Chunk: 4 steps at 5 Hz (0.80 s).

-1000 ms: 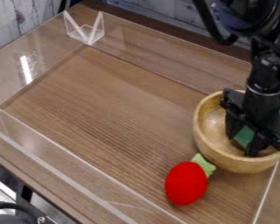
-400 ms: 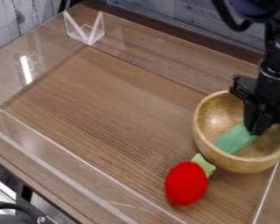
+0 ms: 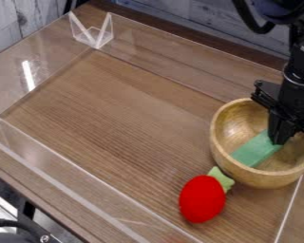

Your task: Put the green block in the brown bowl

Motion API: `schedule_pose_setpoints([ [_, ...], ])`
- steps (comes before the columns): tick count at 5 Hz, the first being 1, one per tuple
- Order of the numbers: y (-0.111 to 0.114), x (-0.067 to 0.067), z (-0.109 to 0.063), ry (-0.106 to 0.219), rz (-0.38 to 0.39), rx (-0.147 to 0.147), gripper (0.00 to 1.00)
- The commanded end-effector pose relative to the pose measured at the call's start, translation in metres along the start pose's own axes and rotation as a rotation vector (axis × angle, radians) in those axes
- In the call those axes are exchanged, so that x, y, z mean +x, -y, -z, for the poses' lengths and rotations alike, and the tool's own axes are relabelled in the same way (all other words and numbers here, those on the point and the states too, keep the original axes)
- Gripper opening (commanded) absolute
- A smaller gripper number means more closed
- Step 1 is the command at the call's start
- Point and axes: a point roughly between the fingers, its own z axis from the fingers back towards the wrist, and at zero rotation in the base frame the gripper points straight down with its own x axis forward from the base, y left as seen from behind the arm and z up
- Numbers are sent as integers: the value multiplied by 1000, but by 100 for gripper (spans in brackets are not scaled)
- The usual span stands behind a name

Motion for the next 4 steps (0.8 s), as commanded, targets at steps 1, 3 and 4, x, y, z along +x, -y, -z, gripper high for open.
schedule_pose_setpoints([
  [1,-3,6,-8,22,27,-12,0],
  [3,-21,14,-12,12,11,-21,0],
  [4,-33,18,-17,6,-20,-24,0],
])
